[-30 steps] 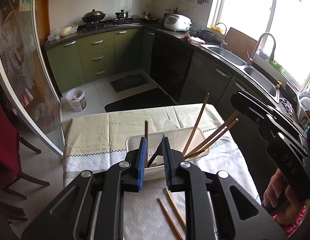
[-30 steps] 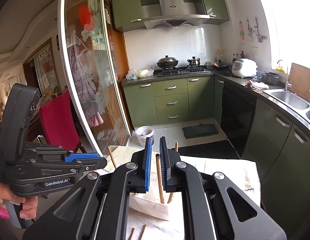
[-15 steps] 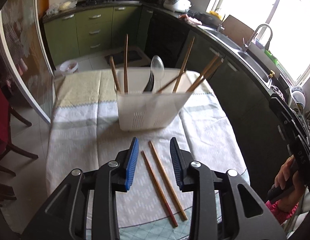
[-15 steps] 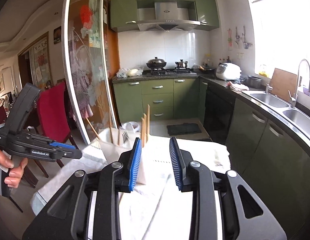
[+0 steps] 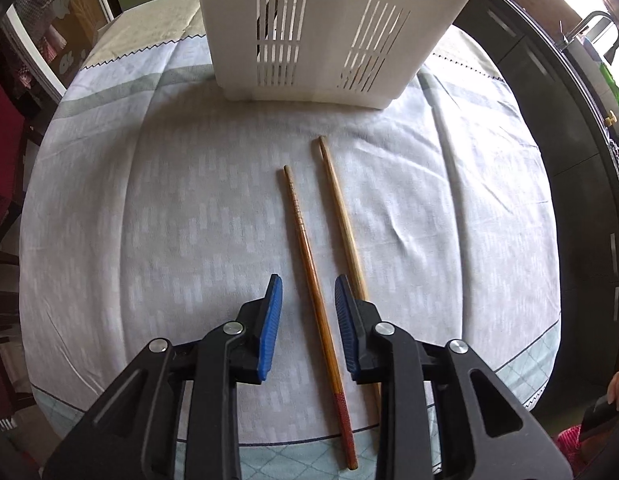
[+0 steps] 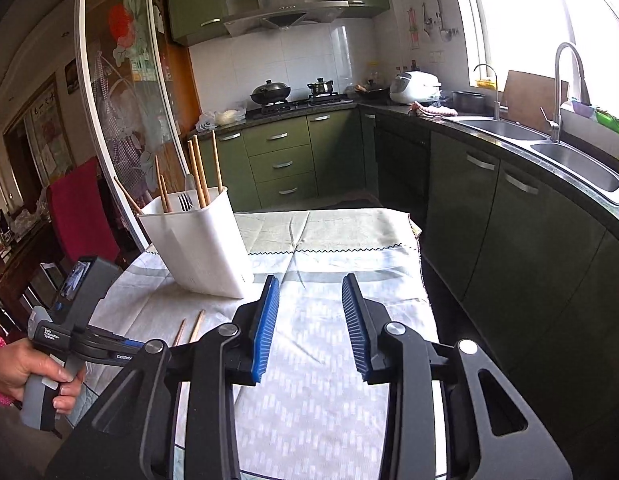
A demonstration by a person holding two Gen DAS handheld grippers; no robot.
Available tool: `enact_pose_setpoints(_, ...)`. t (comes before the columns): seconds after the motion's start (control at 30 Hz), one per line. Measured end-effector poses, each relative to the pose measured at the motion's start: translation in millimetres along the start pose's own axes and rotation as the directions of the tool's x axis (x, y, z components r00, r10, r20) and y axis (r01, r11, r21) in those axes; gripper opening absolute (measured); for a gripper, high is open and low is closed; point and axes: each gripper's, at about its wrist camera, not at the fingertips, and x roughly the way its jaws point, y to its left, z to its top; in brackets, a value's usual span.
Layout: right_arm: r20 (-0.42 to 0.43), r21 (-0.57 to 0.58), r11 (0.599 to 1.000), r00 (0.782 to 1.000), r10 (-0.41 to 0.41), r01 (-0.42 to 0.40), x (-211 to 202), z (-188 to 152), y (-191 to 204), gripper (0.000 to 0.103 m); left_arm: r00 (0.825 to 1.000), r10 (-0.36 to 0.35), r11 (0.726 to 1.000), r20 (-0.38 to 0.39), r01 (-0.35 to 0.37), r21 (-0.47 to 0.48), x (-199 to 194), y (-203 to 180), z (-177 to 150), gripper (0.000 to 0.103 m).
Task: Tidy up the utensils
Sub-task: 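Lower the left tool and grasp one of the last two chopsticks, then grasp the last wooden chopstick with the right tool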
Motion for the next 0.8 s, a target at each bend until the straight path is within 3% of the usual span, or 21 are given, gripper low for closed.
enact_pose_setpoints(0.33,-0.031,-0.051,0.998,0.999,0.038,-0.040,15.1,3.7,30.2,0.033,0.999,0.036,0.999,-0.011,-0.036,0.041,7.2,-4.1,-2.4,0.007)
enact_pose_setpoints(0.47,-0.105,-0.101,0.993,0.993,0.053,-0.063,35.5,2.4,48.2,0.033,0.999,0.040,0.999,-0.019,-0.039,0.030,1.3,25.9,-3.7,0.007)
enact_pose_setpoints(0.6,-0.239,-0.136,0.980,0.965,0.109,-0.144,77.5,-12.7,80.6,0.033,0.998,0.063,0.998,-0.011,-0.063,-0.017,-2.9,63.1,-2.7,0.007)
enact_pose_setpoints(0.73,-0.384,-0.147,0.961,0.909,0.164,-0.235,126.8,-38.2,119.1,0.033,0.999,0.050,0.998,-0.011,-0.051,-0.047,-5.1,90.0,-2.0,0.007)
enact_pose_setpoints(0.8,-0.430,-0.174,0.953,0.890,0.152,-0.247,146.1,-49.8,137.7,0.033,0.999,0.044,0.998,-0.009,-0.044,-0.047,-5.8,93.5,-2.8,0.007)
